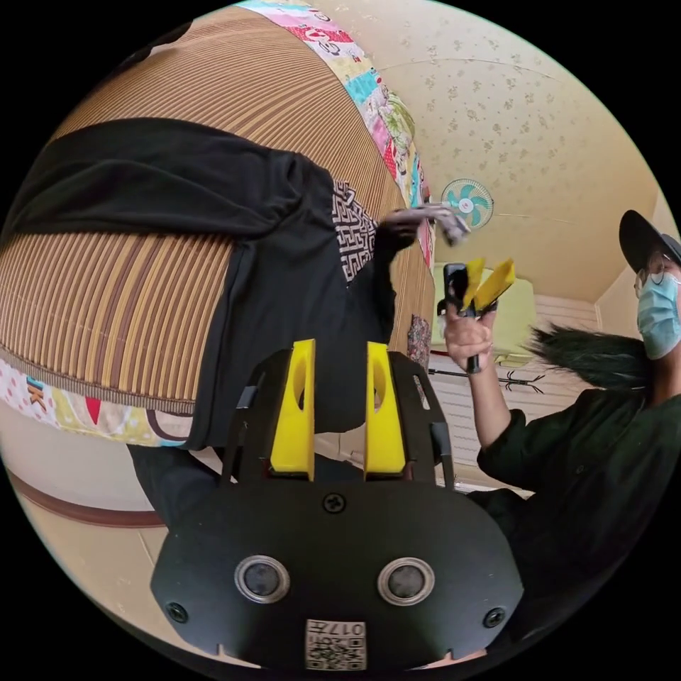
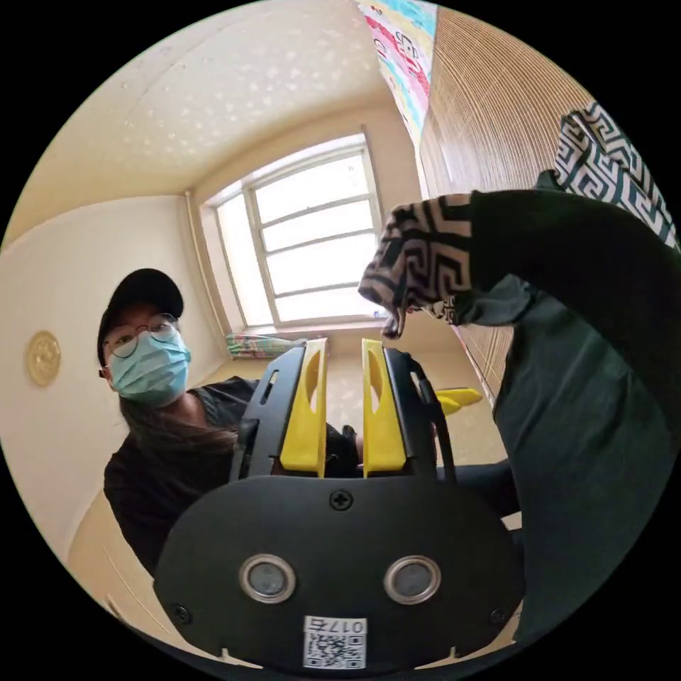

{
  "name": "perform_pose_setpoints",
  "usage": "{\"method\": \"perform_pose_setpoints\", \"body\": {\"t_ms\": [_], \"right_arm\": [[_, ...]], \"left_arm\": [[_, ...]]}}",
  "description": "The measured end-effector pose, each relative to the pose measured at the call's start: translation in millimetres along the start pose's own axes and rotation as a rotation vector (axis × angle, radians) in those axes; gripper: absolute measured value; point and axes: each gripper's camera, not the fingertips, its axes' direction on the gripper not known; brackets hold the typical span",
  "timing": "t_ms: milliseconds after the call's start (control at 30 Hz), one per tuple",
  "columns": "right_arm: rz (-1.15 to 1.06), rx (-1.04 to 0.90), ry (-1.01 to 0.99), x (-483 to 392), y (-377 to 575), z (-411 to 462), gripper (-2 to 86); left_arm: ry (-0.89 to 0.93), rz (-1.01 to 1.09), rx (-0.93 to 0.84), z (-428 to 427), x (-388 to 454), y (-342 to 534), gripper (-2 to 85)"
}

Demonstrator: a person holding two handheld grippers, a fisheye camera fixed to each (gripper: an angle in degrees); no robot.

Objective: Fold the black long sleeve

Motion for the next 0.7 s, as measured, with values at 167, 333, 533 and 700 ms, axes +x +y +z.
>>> {"method": "perform_pose_setpoints", "body": {"t_ms": [167,333,533,700], "right_arm": [[0.034,0.127,0.421,-31.0,43.9,-38.8,8.0],[0.096,0.142,0.836,-46.5,32.7,-54.4,8.4],[0.166,0.093,1.067,-38.6,5.4,-16.0,9.2],[0.191,0.035,1.225,-40.8,17.3,8.0,10.3]], "left_arm": [[-0.067,0.042,-0.008,-5.1,-5.5,-5.9,11.2],[-0.075,0.16,0.047,0.4,8.8,-49.9,11.1],[-0.31,0.319,0.052,22.5,33.4,-132.5,10.8],[-0.576,0.405,-0.24,91.9,25.2,-162.5,8.9]]}}
